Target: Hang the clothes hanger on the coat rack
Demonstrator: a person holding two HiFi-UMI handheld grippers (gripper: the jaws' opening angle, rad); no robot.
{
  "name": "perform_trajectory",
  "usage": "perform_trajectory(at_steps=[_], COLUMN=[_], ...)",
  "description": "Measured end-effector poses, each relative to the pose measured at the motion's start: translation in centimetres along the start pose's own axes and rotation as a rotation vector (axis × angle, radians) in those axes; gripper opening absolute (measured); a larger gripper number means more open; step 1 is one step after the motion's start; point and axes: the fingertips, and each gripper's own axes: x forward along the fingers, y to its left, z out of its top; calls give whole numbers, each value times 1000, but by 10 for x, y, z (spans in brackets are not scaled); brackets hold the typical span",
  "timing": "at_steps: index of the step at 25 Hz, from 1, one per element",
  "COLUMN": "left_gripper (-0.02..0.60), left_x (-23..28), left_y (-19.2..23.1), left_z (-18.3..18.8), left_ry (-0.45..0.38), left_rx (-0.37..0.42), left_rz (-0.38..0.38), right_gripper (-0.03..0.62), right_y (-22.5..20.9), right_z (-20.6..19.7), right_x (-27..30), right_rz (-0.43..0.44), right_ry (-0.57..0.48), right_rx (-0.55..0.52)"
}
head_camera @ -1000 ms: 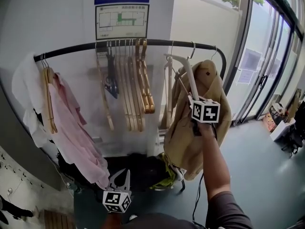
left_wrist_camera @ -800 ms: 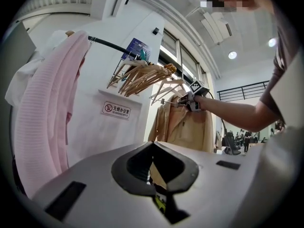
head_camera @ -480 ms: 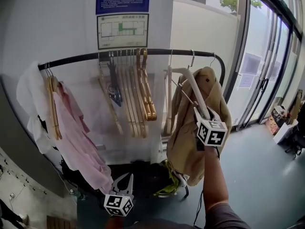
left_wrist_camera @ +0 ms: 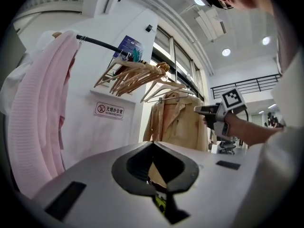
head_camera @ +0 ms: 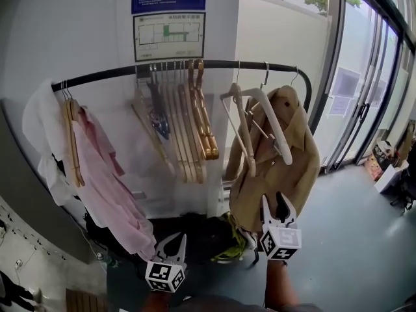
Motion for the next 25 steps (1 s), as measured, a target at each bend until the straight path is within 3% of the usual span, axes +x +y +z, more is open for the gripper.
perform_trajectory(at_steps=[2, 5, 8, 17, 22, 25], left_gripper=[9, 9, 9, 9, 9, 9], left_x=[2, 3, 3, 4, 3, 3], left_y=[-8, -17, -21, -17, -19, -21], left_z=[7, 18, 26, 30, 30, 30], left_ry=[-10, -33, -47, -43, -58, -54], left_rx=[-10, -32, -3, 110, 65, 76], left_rz=[-24, -55, -58, -8, -7, -10], right_gripper=[179, 86, 47, 15, 15, 15], right_y=[32, 68, 90, 96, 102, 107], right_z=[-23, -47, -60, -73, -83, -82], right_x=[-12, -32, -46, -52, -55, -57], right_rz=[67, 136, 186, 168, 184, 194], right_ry=[6, 30, 54, 64, 95, 92], right_rx=[17, 50, 28, -83, -102, -94])
